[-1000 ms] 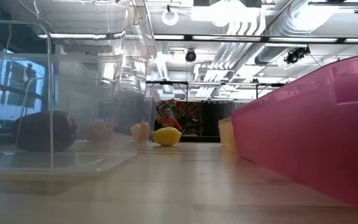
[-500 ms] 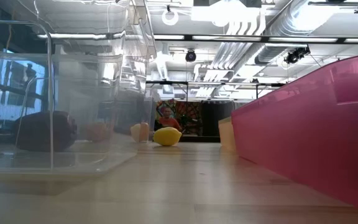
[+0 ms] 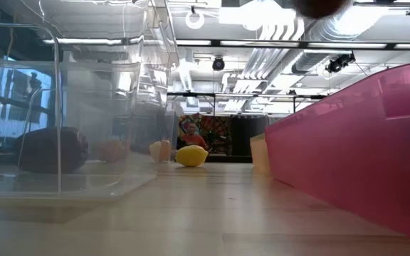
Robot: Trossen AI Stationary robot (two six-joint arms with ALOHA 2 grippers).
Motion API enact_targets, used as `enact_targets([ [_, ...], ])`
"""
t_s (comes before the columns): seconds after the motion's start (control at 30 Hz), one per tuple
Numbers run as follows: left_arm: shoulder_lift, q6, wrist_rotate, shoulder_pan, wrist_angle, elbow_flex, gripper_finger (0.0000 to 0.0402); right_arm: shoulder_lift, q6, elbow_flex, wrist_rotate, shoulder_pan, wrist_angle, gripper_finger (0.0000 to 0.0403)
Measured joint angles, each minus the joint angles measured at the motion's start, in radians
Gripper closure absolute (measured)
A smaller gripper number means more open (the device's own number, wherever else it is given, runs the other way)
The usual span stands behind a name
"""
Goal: Sort produce into baskets
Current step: Put the red apple into the bottom transparent bin
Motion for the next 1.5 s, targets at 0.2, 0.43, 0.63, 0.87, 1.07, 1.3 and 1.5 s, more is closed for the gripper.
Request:
enact_targets([
  [0.2, -0.069, -0.007, 0.01, -0.004, -0.102, -0.001, 0.0005, 0.049, -0.349, -0.041, -0.043, -0.172, 0.516, 0.0086],
  [0.43, -0.162, -0.008, -0.073, -0.079, -0.252, -0.001, 0.0005, 0.127, -0.513, -0.041, -0.173, -0.23, 0.907, 0.0083],
  [0.63, -0.171, -0.043, -0.169, -0.157, -0.354, -0.001, 0.0005, 0.141, -0.413, -0.041, -0.148, -0.25, 0.98, 0.0063],
  [0.87, -0.159, -0.057, -0.191, -0.189, -0.371, -0.001, 0.0005, 0.141, -0.431, -0.041, -0.146, -0.281, 0.982, 0.0045],
  [1.07, -0.159, -0.054, -0.192, -0.193, -0.369, -0.001, 0.0005, 0.141, -0.33, -0.041, -0.147, -0.294, 0.991, 0.0044],
  [1.3, -0.159, -0.028, -0.219, -0.192, -0.369, -0.001, 0.0005, 0.165, -0.351, -0.041, -0.198, -0.293, 1.05, 0.0038],
  [1.5, -0.164, -0.027, -0.225, -0.192, -0.372, 0.0, 0.0005, 0.227, -0.303, -0.041, -0.205, -0.293, 1.069, 0.0006],
])
